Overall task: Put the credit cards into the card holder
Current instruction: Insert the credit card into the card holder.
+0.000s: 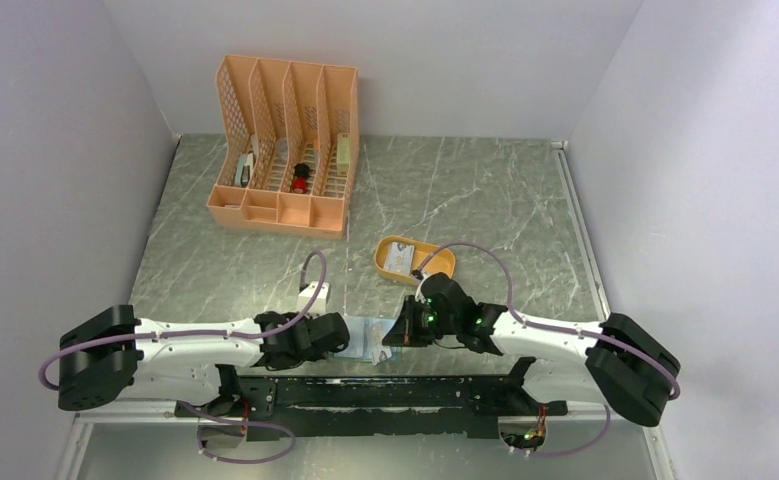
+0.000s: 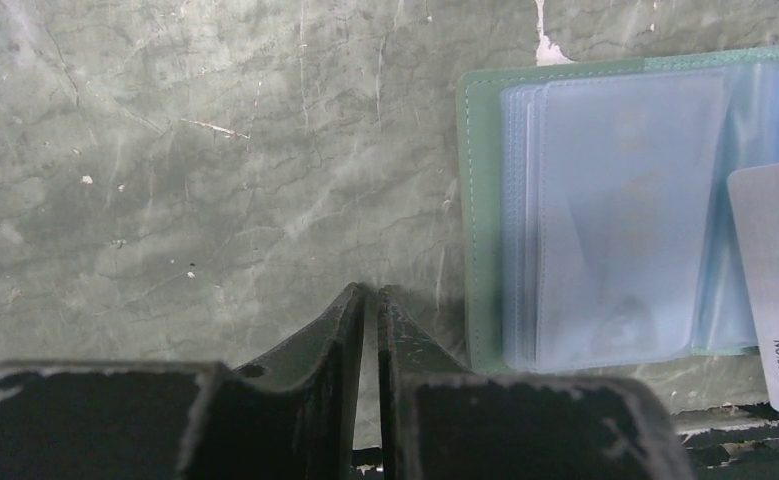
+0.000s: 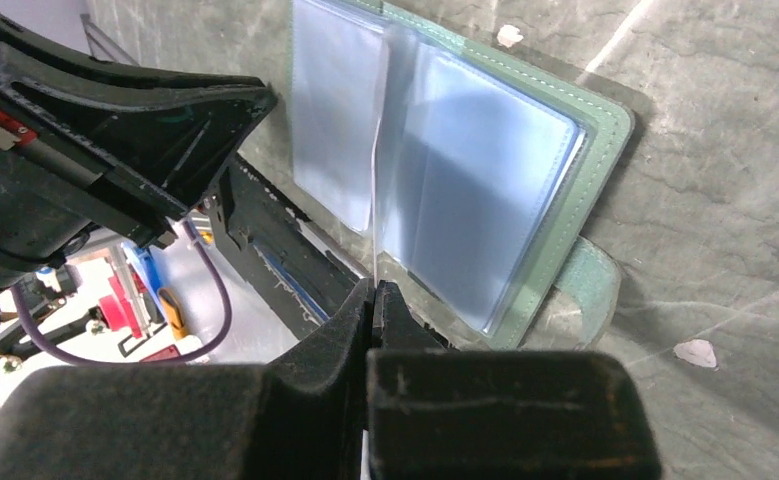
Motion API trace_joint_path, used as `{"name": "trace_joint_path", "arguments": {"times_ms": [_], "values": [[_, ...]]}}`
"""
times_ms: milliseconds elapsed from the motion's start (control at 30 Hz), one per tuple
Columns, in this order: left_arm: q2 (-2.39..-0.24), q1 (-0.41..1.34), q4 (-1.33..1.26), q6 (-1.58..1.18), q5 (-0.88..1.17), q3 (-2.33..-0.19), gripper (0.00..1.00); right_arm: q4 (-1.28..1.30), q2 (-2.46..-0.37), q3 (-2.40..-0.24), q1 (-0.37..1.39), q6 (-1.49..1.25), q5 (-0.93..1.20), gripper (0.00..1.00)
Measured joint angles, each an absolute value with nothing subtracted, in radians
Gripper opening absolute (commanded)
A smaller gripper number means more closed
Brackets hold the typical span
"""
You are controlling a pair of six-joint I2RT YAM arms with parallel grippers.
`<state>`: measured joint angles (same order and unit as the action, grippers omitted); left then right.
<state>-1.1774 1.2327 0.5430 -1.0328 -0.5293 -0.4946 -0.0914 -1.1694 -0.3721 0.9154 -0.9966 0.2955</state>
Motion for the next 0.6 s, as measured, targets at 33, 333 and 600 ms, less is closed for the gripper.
{"name": "trace_joint_path", "arguments": {"times_ms": [33,333,600], "values": [[-1.177,1.233,0.543,-1.032,-0.529,-0.495,0.16,-0.092,-1.175,-0.372,0.915,-0.999,0.296,0.0],[-1.177,1.232,0.542,-1.033,-0.529,-0.495,0.15,-0.107,-1.213,-0.372,0.915,-1.001,0.308,0.0],[-1.177,1.232,0.535,-1.033,-0.527,-0.495,0.15,-0.119,-1.222,-0.372,0.915,-1.002,0.318,0.0]]}}
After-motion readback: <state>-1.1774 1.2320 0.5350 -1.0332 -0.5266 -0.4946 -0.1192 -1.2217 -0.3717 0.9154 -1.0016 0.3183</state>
